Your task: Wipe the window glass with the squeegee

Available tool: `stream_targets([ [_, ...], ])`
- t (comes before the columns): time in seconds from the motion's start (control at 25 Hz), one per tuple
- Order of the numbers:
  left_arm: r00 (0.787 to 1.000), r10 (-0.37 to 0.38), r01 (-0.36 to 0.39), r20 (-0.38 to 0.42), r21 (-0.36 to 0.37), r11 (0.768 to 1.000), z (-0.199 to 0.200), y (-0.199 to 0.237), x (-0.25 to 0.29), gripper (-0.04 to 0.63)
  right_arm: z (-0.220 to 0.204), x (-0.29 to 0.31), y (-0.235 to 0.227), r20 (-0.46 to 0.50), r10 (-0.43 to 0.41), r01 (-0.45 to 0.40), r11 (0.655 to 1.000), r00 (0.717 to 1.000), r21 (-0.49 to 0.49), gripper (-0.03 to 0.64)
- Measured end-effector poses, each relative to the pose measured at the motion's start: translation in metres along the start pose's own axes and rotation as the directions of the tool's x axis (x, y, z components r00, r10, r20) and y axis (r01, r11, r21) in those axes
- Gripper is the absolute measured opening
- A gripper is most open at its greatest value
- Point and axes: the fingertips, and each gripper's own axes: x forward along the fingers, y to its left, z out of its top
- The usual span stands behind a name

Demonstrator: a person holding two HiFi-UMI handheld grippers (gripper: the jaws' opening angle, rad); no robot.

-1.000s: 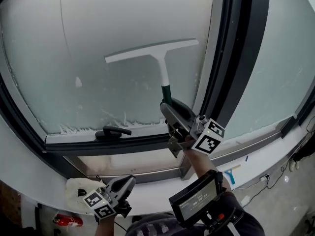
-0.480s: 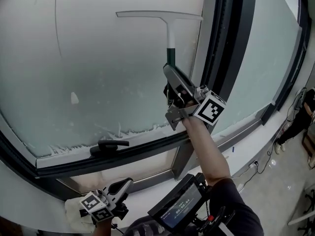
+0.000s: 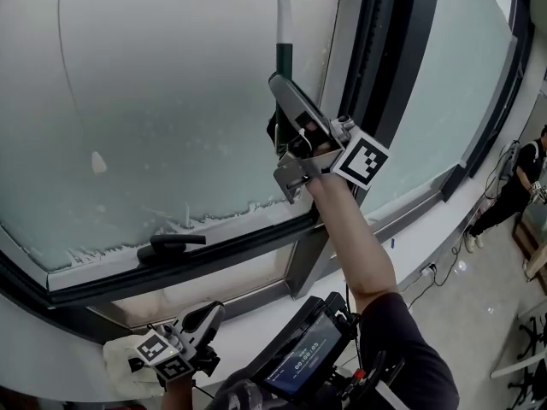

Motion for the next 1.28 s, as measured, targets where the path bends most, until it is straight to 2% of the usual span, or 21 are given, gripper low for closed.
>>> stream_targets([
  [0.12,1.000,0.007,-0.007,0.000,-0.013,1.000,-0.004,-0.002,0.001,0.005,-0.001,-0.001,0.000,-0.002,0.008,-0.008,0.999,1.000,0.035,0.099],
  [0.32,0.998,0.003,0.001,0.055,-0.067,0.998,0.001,-0.009,0.002,0.005,-0.005,-0.003,0.001,-0.006,0.020,-0.020,0.998,1.000,0.058,0.099],
  [0.52,0.999,0.045,-0.045,-0.005,-0.059,0.997,-0.024,0.003,-0.011,0.005,-0.010,-0.010,0.001,-0.012,0.013,-0.012,0.997,1.000,0.073,0.100],
  [1.0,0.999,0.032,-0.036,-0.038,-0.107,0.994,-0.045,-0.005,-0.006,0.005,-0.053,-0.046,0.004,-0.082,-0.013,0.023,0.992,0.997,0.120,0.100],
  [1.28,0.998,0.043,-0.049,-0.055,-0.127,0.991,-0.050,-0.009,-0.005,0.005,-0.074,-0.066,0.001,-0.102,0.000,0.018,0.984,0.995,0.177,0.098],
])
